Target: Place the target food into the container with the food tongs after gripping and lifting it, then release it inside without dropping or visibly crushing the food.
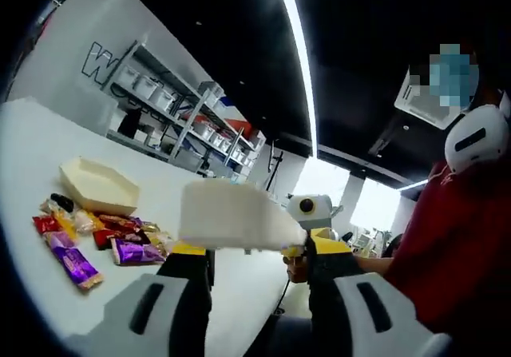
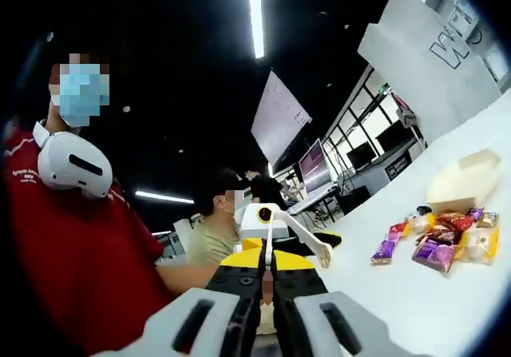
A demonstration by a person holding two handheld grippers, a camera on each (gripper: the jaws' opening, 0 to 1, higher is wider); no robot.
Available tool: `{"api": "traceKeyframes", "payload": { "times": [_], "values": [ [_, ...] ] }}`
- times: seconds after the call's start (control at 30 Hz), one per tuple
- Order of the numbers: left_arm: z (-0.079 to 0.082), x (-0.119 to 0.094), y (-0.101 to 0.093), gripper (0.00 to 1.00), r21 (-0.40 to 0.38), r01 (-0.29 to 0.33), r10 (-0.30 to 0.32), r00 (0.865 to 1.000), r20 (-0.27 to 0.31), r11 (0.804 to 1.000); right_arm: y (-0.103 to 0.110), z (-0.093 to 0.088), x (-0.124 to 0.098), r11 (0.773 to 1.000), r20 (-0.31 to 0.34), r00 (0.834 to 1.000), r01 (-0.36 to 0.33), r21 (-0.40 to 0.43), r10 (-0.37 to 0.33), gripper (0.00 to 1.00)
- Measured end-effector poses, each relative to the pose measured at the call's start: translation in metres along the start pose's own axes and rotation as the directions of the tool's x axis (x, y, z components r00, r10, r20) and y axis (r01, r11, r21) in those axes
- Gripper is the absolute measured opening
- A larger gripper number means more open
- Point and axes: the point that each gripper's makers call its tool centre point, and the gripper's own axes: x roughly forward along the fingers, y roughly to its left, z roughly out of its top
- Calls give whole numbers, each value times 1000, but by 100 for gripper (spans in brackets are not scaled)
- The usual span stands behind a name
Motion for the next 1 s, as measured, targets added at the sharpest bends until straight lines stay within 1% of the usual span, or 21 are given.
{"api": "traceKeyframes", "payload": {
  "times": [0.1, 0.17, 0.23, 0.33, 0.4, 0.47, 0.53, 0.63, 0.7, 0.73, 0.8, 0.9, 1.0],
  "values": [
    [1, 3, -12, 36, 6, 44, -44, 998, -35, 999, 5, 2, -1, 1000, -1, 1000, -15, 12, 15, 0],
    [2, 4, -16, 35, 0, 57, -57, 997, -48, 998, 9, 2, -2, 1000, -10, 1000, -28, 13, 28, 0],
    [3, 4, -17, 36, -2, 60, -60, 997, -46, 998, 12, 2, -2, 999, -19, 999, -36, 15, 36, 0],
    [10, 4, -20, 35, -8, 75, -75, 997, -19, 997, 14, -3, 1, 999, -55, 998, -37, 5, 38, 0],
    [11, 5, -23, 33, -11, 83, -83, 996, -19, 996, 16, -2, 3, 999, -44, 998, -48, 4, 48, 0],
    [10, 7, -27, 32, -5, 91, -91, 995, -37, 996, 19, 2, 5, 998, -25, 998, -63, -5, 63, 0],
    [13, 7, -29, 31, -17, 104, -104, 994, -22, 994, 20, 2, 7, 998, -22, 998, -64, -4, 64, 0],
    [17, 7, -30, 31, -15, 105, -105, 994, -13, 994, 21, 3, 9, 997, -17, 997, -72, -11, 72, 0],
    [22, 6, -31, 31, -40, 115, -115, 993, 9, 993, 23, 7, 11, 997, 12, 996, -83, -5, 83, 0],
    [22, 6, -31, 30, -39, 116, -115, 993, 12, 993, 23, 10, 11, 996, 30, 996, -87, -6, 87, 0],
    [24, 6, -32, 30, -37, 118, -117, 993, 21, 992, 24, 11, 13, 996, 40, 995, -94, -4, 94, 0],
    [24, 6, -32, 30, -38, 118, -118, 993, 14, 992, 24, 9, 15, 995, 40, 994, -100, 12, 99, 0],
    [25, 6, -31, 31, -44, 120, -120, 993, 11, 992, 24, 8, 19, 995, 30, 994, -102, 8, 102, 0]
  ]
}}
